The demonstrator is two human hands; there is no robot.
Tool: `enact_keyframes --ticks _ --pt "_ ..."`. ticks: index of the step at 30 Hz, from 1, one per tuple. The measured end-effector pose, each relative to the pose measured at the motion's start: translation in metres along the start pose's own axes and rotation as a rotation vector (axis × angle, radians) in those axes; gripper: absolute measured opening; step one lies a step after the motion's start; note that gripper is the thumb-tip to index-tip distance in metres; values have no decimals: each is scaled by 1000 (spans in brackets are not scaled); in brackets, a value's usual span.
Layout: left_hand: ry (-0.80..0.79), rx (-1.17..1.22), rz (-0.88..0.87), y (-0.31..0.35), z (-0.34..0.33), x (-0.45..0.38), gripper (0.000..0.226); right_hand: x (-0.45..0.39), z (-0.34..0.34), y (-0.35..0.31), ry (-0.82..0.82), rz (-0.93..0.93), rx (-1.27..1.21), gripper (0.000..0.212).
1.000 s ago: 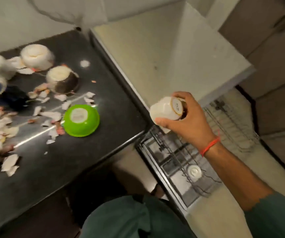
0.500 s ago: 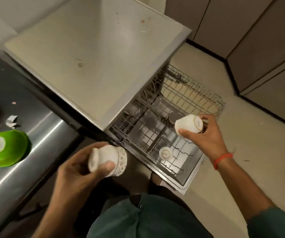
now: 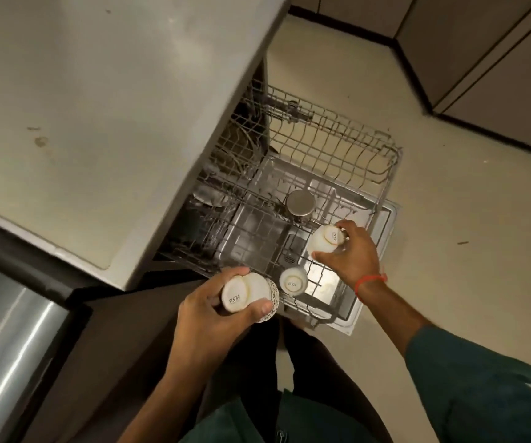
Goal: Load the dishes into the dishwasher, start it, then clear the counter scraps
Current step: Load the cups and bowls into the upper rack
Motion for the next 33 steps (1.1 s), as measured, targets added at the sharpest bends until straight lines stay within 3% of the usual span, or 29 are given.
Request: enact_keyframes --ticks 5,10,15,26,33 --pt "-39 29 30 -25 -14 -46 49 -27 -48 10 -24 -16 37 70" --pt "-90 -5 39 -55 -29 -108 54 -46 -79 19 55 -10 75 64" --pt "-105 -160 42 -95 -38 -158 55 -57 -98 25 74 90 162 67" --pt "-165 -311 31 -136 -62 -181 59 -43 -108 14 85 137 171 77" --pt "-200 -369 -29 -142 -73 -188 58 -56 -121 26 65 104 291 69"
Point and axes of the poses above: each hand's wrist, its own x-axis away from the middle knuckle, its own z-axis out of the back of the hand, y = z × x, the point moved 3 cm from there along -x, towards the middle knuckle, and after that the axes turned 8 degrees about x, right-handed, at the moved point
